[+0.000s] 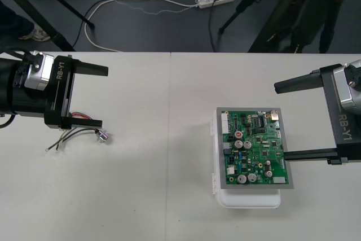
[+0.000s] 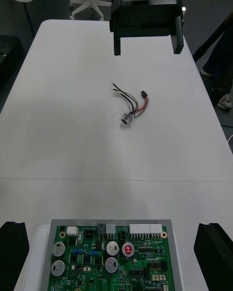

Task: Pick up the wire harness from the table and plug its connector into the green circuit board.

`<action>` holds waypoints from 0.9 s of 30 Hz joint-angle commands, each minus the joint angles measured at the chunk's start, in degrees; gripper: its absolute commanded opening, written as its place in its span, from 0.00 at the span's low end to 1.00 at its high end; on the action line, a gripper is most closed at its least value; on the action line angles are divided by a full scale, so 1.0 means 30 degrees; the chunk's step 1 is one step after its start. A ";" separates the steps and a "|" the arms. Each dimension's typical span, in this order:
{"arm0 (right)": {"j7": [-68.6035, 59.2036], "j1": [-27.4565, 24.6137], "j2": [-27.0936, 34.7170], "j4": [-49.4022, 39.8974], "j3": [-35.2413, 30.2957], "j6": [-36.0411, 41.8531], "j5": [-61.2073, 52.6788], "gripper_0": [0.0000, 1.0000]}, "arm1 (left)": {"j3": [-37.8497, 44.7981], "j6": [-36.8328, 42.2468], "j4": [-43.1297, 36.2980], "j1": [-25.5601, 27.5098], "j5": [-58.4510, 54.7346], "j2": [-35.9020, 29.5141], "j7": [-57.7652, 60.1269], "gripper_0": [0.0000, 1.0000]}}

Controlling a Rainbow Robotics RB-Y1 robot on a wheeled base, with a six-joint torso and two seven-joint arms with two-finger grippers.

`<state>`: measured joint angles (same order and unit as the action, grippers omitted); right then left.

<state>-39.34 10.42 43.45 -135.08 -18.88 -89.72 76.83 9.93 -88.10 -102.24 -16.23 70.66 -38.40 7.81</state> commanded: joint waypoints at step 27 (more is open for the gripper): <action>0.0281 0.0100 -0.0275 -0.0209 0.0198 -0.0092 0.0111 1.00 | 0.0528 -0.0635 -0.0608 0.0254 0.0088 -0.0736 0.0824 0.98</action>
<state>-39.34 10.42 43.45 -135.08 -18.88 -89.72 76.83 9.93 -88.10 -102.24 -16.23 70.66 -38.40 7.81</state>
